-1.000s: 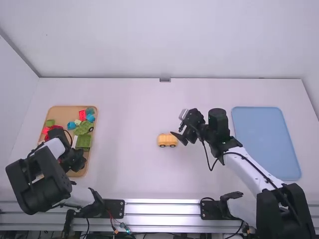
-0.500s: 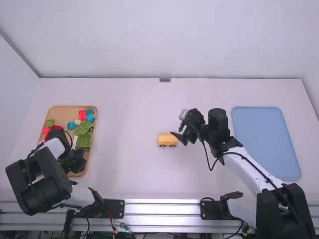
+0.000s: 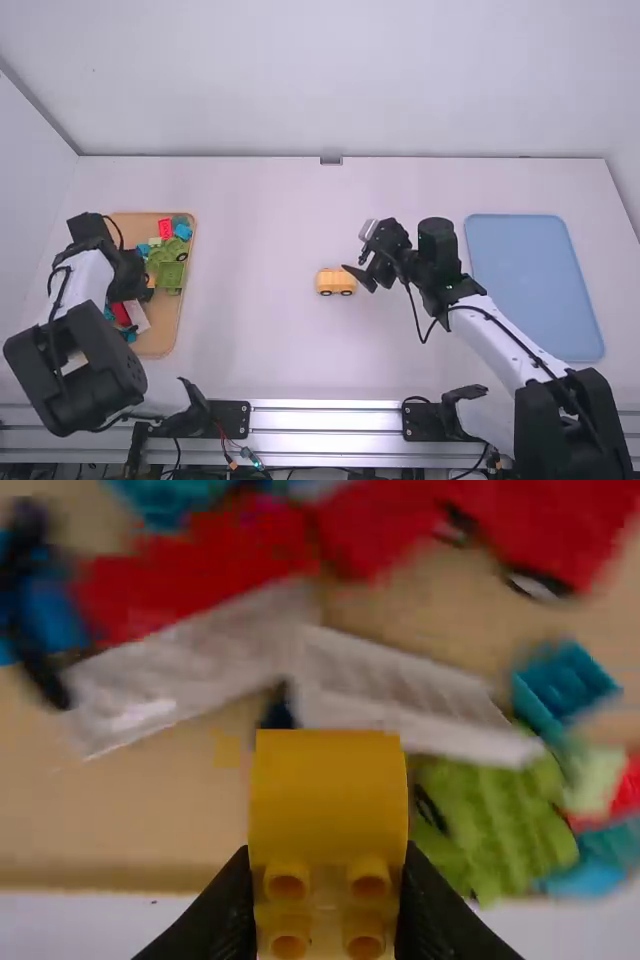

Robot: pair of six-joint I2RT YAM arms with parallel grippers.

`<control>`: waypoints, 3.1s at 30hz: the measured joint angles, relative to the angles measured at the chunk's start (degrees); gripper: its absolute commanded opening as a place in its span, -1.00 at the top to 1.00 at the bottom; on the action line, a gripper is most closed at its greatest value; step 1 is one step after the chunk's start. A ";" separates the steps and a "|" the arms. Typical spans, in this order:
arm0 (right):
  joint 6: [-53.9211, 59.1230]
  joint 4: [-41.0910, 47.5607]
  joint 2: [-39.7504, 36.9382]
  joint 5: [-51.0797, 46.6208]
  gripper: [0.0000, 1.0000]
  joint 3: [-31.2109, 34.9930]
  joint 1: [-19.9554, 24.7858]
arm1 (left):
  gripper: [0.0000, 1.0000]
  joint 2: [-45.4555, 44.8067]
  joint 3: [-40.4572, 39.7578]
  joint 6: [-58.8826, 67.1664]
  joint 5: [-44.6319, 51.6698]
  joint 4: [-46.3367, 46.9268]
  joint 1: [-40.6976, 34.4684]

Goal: Assemble lego blocks to make yellow taxi

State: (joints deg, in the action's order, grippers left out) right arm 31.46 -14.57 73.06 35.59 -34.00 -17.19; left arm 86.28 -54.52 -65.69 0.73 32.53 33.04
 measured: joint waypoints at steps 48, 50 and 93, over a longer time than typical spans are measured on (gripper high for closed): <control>-1.07 0.13 0.00 0.02 -0.97 0.00 3.85 | 0.64 15.85 -3.91 130.22 9.75 -3.17 -52.39; -1.09 0.13 -0.02 0.04 -0.97 0.00 3.85 | 0.46 15.85 -3.91 130.25 10.19 -3.43 -52.37; 0.74 0.13 0.00 0.02 -0.97 0.00 3.85 | -0.98 15.85 -0.17 125.72 12.39 -11.96 -52.02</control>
State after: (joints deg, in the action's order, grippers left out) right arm 32.21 -14.44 73.06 35.62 -34.00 -13.34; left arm 102.13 -54.70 60.03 13.13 20.58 -18.98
